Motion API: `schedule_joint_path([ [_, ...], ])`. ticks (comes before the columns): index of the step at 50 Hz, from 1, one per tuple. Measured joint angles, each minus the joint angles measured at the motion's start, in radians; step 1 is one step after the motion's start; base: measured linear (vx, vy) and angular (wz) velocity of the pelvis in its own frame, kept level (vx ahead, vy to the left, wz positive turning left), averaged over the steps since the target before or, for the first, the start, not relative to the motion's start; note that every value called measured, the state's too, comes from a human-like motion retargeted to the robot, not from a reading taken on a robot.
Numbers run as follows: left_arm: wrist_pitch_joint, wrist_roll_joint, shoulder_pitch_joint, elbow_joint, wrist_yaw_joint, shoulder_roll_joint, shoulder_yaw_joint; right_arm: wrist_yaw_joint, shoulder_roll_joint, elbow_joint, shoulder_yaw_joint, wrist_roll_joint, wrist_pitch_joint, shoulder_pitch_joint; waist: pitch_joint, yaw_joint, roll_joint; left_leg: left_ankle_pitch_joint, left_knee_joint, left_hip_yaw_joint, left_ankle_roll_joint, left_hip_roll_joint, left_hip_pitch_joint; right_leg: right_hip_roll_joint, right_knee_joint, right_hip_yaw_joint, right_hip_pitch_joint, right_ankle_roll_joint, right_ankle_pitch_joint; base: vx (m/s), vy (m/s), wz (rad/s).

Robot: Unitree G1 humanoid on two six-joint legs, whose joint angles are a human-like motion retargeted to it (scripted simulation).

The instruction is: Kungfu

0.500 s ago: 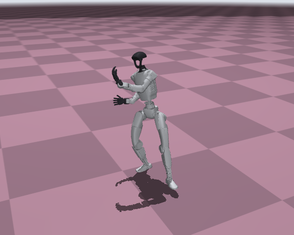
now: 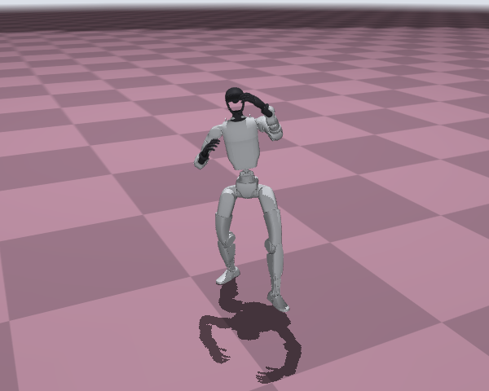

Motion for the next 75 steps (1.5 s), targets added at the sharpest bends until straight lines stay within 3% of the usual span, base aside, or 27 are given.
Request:
schedule_joint_path([
  [5, -0.041, 0.015, -0.095, 0.062, 0.132, 0.047, 0.017, 0.068, -0.093, 0.222, 0.082, -0.133, 0.142, -0.551, -0.008, 0.123, -0.080, -0.027, 0.040, -0.095, 0.003, -0.096, -0.033, 0.014, -0.046, -0.037, 0.083, 0.038, -0.001, 0.15, 0.10, 1.37],
  [7, -0.027, 0.008, -0.124, 0.079, 0.138, 0.037, 0.031, 0.042, -0.087, 0.451, 0.126, -0.336, 0.133, -0.766, -0.002, 0.181, -0.113, -0.035, 0.055, -0.110, 0.001, -0.116, -0.043, 0.005, -0.051, -0.046, 0.099, 0.051, 0.006, 0.14, 0.02, 0.71],
  [10, -0.012, -0.005, -0.159, 0.071, 0.140, 0.020, 0.045, -0.160, -0.051, 0.919, 0.229, -0.714, 0.160, -1.067, 0.028, 0.270, -0.151, -0.042, 0.067, -0.123, -0.004, -0.119, -0.038, 0.002, -0.062, -0.052, 0.125, 0.066, 0.023, 0.05, -0.14, 0.23],
  [12, -0.009, 0.006, -0.171, 0.052, 0.151, 0.007, 0.054, -0.265, 0.007, 1.232, 0.244, -0.922, 0.380, -1.203, 0.038, 0.321, -0.170, -0.041, 0.073, -0.138, -0.013, -0.099, -0.049, 0.022, -0.082, -0.053, 0.128, 0.066, 0.043, 0.03, -0.24, -0.03],
  [13, -0.013, 0.015, -0.177, 0.042, 0.163, 0.001, 0.056, -0.282, 0.041, 1.350, 0.213, -0.987, 0.547, -1.242, 0.043, 0.342, -0.176, -0.038, 0.076, -0.151, -0.018, -0.088, -0.059, 0.039, -0.092, -0.052, 0.129, 0.066, 0.052, 0.06, -0.25, 0.08],
  [15, -0.026, 0.042, -0.191, 0.018, 0.193, -0.002, 0.053, -0.269, 0.099, 1.501, 0.117, -1.020, 0.749, -1.283, 0.054, 0.367, -0.185, -0.029, 0.082, -0.188, -0.028, -0.069, -0.086, 0.075, -0.110, -0.048, 0.124, 0.066, 0.072, 0.05, -0.28, 0.28],
  [18, -0.053, 0.128, -0.189, -0.020, 0.254, 0.021, 0.031, -0.168, 0.122, 1.521, 0.089, -0.809, 0.567, -1.286, 0.052, 0.353, -0.198, -0.020, 0.090, -0.244, -0.041, -0.059, -0.125, 0.124, -0.127, -0.048, 0.115, 0.066, 0.098, 0.11, -0.19, 0.41],
  [20, -0.065, 0.192, -0.171, -0.048, 0.294, 0.044, 0.040, -0.181, 0.145, 1.461, 0.065, -0.718, 0.465, -1.259, 0.052, 0.343, -0.198, -0.027, 0.101, -0.257, -0.045, -0.052, -0.143, 0.140, -0.131, -0.046, 0.105, 0.066, 0.107, 0.12, -0.04, 0.06],
  [25, -0.040, 0.235, -0.117, -0.084, 0.331, 0.050, 0.060, -0.376, 0.198, 1.415, 0.010, -0.687, 0.407, -1.227, 0.065, 0.351, -0.209, -0.066, 0.151, -0.257, -0.046, -0.016, -0.180, 0.152, -0.122, -0.038, 0.071, 0.066, 0.147, 0.08, -0.03, -0.32],
  [28, -0.015, 0.178, -0.070, -0.089, 0.287, 0.028, 0.062, -0.339, 0.224, 1.407, -0.019, -0.596, 0.403, -1.215, 0.071, 0.348, -0.213, -0.090, 0.178, -0.275, -0.040, -0.004, -0.198, 0.170, -0.128, -0.031, 0.062, 0.066, 0.205, 0.15, -0.02, -0.24],
  [32, -0.021, 0.147, 0.032, -0.129, 0.215, 0.003, 0.047, -0.241, 0.270, 1.398, -0.052, -0.325, 0.390, -1.215, 0.083, 0.339, -0.217, -0.126, 0.198, -0.285, -0.037, 0.001, -0.196, 0.182, -0.145, -0.031, 0.059, 0.066, 0.333, 0.22, 0.05, -0.24],
  [37, -0.145, 0.258, 0.199, -0.169, 0.211, -0.061, -0.037, 0.025, 0.358, 1.350, -0.111, 0.228, 0.439, -1.203, 0.092, 0.323, -0.215, -0.185, 0.177, -0.269, -0.021, -0.022, -0.132, 0.161, -0.142, 0.010, 0.073, 0.066, 0.568, 0.34, 0.19, -0.12],
  [40, -0.256, 0.331, 0.283, -0.126, 0.205, -0.117, -0.081, 0.270, 0.442, 1.243, -0.123, 0.620, 0.580, -1.142, 0.073, 0.264, -0.203, -0.236, 0.112, -0.218, 0.023, -0.116, -0.023, 0.081, -0.101, 0.147, 0.105, 0.066, 0.700, 0.60, 0.59, 0.52],
  [42, -0.286, 0.347, 0.303, -0.087, 0.206, -0.134, -0.071, 0.429, 0.477, 1.149, -0.111, 0.838, 0.624, -1.071, 0.072, 0.198, -0.170, -0.232, 0.057, -0.233, 0.023, -0.131, 0.041, 0.140, -0.032, 0.262, 0.076, 0.066, 0.603, 0.46, 0.20, 0.87],
  [45, -0.275, 0.339, 0.291, -0.017, 0.267, -0.134, -0.010, 0.595, 0.498, 1.016, -0.076, 1.027, 0.696, -0.914, 0.075, 0.058, -0.121, -0.225, -0.012, -0.273, 0.004, -0.161, 0.128, 0.321, 0.076, 0.463, 0.005, 0.066, 0.405, 0.40, -0.06, 1.38],
  [47, -0.275, 0.359, 0.262, 0.044, 0.343, -0.102, 0.045, 0.606, 0.516, 0.920, -0.056, 1.030, 0.736, -0.761, 0.073, -0.019, -0.096, -0.219, -0.065, -0.291, 0.004, -0.204, 0.194, 0.363, 0.114, 0.529, -0.048, 0.066, 0.330, 0.46, 0.25, 1.03],
  [50, -0.305, 0.600, 0.201, 0.204, 0.550, -0.016, 0.138, 0.586, 0.533, 0.760, -0.016, 0.999, 0.708, -0.460, 0.073, -0.110, -0.063, -0.203, -0.170, -0.278, 0.049, -0.304, 0.318, 0.278, 0.134, 0.532, -0.130, 0.066, 0.269, 0.48, 0.58, 0.47],
  [53, -0.227, 1.020, 0.086, 0.498, 0.879, 0.056, 0.163, 0.637, 0.530, 0.616, -0.029, 0.962, 0.697, -0.119, 0.092, -0.203, -0.040, -0.200, -0.211, -0.301, 0.073, -0.351, 0.390, 0.271, 0.099, 0.535, -0.241, -0.032, 0.251, 0.40, 0.25, 0.55],
  [55, -0.153, 1.162, -0.001, 0.724, 1.009, 0.109, 0.120, 0.676, 0.528, 0.535, -0.054, 0.974, 0.697, 0.099, 0.126, -0.259, -0.032, -0.202, -0.221, -0.317, 0.085, -0.373, 0.435, 0.289, 0.029, 0.566, -0.302, -0.061, 0.281, 0.21, 0.08, 0.61],
  [58, -0.102, 1.155, -0.104, 0.959, 0.921, 0.220, 0.009, 0.721, 0.529, 0.449, -0.127, 1.027, 0.703, 0.383, 0.187, -0.372, -0.028, -0.207, -0.232, -0.359, 0.104, -0.409, 0.500, 0.285, -0.098, 0.565, -0.384, -0.108, 0.389, 0.12, 0.02, 0.77],
  [61, -0.068, 1.077, -0.098, 0.983, 0.870, 0.274, 0.054, 0.733, 0.542, 0.400, -0.190, 1.050, 0.651, 0.586, 0.253, -0.476, -0.049, -0.217, -0.246, -0.380, 0.114, -0.432, 0.572, 0.277, -0.231, 0.540, -0.450, -0.104, 0.440, 0.07, -0.06, 0.42],
  [65, -0.185, 0.955, -0.032, 0.918, 0.934, 0.289, 0.100, 0.718, 0.576, 0.339, -0.260, 0.978, 0.508, 0.763, 0.286, -0.527, -0.064, -0.226, -0.263, -0.384, 0.119, -0.424, 0.626, 0.323, -0.358, 0.539, -0.542, -0.111, 0.390, 0.06, -0.16, -0.01],
  [70, -0.170, 0.971, 0.035, 0.876, 0.956, 0.252, 0.128, 0.627, 0.593, 0.307, -0.242, 0.839, 0.352, 0.729, 0.271, -0.550, -0.079, -0.235, -0.253, -0.391, 0.143, -0.438, 0.625, 0.316, -0.274, 0.535, -0.629, -0.113, 0.453, 0.03, -0.10, 0.13],
  [75, -0.148, 0.712, 0.203, 0.680, 0.796, 0.196, 0.223, 0.579, 0.507, 0.260, -0.153, 0.808, 0.359, 0.525, 0.279, -0.555, -0.046, -0.230, -0.249, -0.398, 0.142, -0.435, 0.614, 0.298, -0.229, 0.578, -0.573, -0.123, 0.446, 0.04, 0.09, 0.09],
])
